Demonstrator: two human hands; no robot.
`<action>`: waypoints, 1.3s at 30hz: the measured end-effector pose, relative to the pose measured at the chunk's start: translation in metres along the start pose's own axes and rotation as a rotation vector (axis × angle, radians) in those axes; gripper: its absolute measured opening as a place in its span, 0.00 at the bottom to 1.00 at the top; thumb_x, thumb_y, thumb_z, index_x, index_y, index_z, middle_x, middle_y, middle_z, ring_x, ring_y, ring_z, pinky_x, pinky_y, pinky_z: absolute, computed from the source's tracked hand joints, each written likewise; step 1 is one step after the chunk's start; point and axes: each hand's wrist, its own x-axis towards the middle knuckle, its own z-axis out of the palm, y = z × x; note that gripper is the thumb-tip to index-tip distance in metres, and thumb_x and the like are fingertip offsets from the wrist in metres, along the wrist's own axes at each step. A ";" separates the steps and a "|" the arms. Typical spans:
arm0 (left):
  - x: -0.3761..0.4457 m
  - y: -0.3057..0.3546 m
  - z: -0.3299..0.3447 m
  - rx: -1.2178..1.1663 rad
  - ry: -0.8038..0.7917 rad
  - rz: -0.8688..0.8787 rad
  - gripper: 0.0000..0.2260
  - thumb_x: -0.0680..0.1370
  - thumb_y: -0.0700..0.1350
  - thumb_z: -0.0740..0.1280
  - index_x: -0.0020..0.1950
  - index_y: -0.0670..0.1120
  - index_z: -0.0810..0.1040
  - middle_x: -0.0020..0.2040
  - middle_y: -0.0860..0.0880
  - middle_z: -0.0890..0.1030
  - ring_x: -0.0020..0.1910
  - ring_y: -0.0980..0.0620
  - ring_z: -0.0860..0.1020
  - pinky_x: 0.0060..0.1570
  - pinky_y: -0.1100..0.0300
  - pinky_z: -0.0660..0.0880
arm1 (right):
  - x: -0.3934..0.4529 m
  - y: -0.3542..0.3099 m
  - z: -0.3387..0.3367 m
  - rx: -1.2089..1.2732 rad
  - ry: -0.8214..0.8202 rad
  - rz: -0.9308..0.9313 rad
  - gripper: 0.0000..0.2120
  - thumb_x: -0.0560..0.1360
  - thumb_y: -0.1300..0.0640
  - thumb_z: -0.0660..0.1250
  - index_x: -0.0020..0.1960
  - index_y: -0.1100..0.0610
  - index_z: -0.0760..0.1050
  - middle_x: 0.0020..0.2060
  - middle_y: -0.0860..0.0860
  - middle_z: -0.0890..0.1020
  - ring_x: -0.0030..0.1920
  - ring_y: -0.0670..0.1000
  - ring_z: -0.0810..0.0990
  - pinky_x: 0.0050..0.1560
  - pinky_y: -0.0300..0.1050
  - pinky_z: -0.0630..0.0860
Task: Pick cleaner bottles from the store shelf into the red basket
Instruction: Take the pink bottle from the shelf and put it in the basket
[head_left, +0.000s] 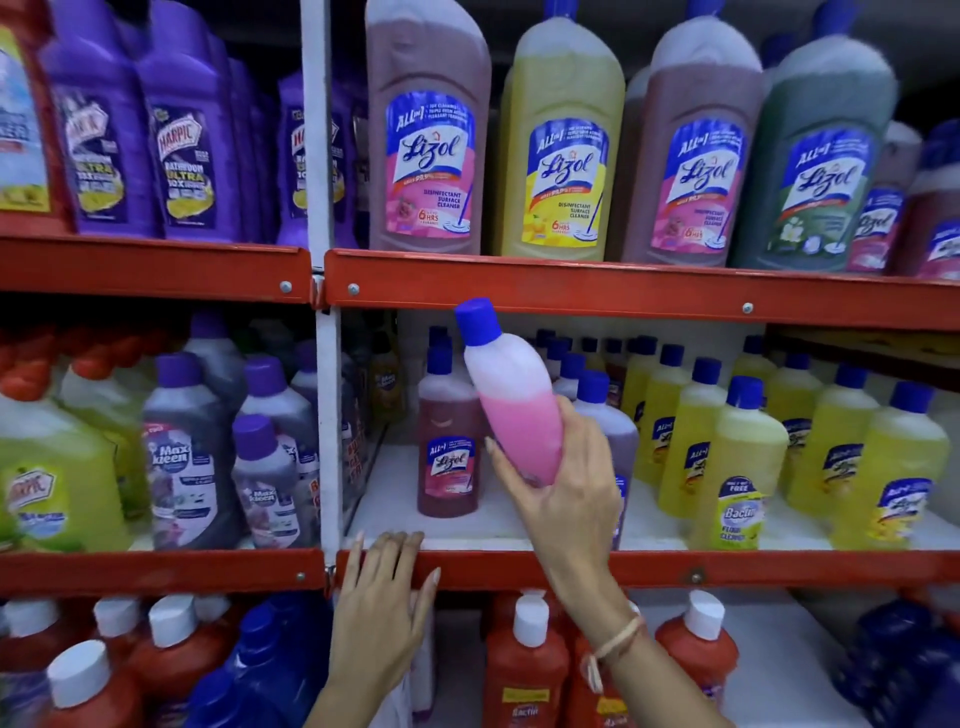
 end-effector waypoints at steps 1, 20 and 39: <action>-0.001 0.000 0.000 0.003 0.002 -0.003 0.25 0.80 0.59 0.48 0.64 0.47 0.74 0.57 0.48 0.80 0.60 0.47 0.76 0.72 0.52 0.52 | 0.001 0.002 -0.008 -0.042 0.003 -0.026 0.32 0.69 0.41 0.72 0.65 0.56 0.67 0.45 0.55 0.79 0.45 0.55 0.78 0.35 0.48 0.78; 0.001 -0.003 0.003 0.013 0.060 0.041 0.30 0.79 0.62 0.43 0.63 0.44 0.75 0.55 0.46 0.80 0.58 0.46 0.76 0.70 0.52 0.52 | -0.001 0.037 -0.075 1.796 -1.127 0.608 0.27 0.69 0.41 0.72 0.62 0.56 0.75 0.50 0.48 0.84 0.48 0.46 0.83 0.49 0.41 0.82; 0.053 0.184 -0.152 -1.093 -0.058 0.065 0.30 0.63 0.76 0.61 0.58 0.61 0.78 0.68 0.63 0.70 0.70 0.63 0.63 0.69 0.47 0.63 | 0.016 0.101 -0.108 1.290 -0.824 0.677 0.36 0.45 0.47 0.85 0.48 0.61 0.81 0.40 0.59 0.87 0.39 0.57 0.86 0.41 0.47 0.83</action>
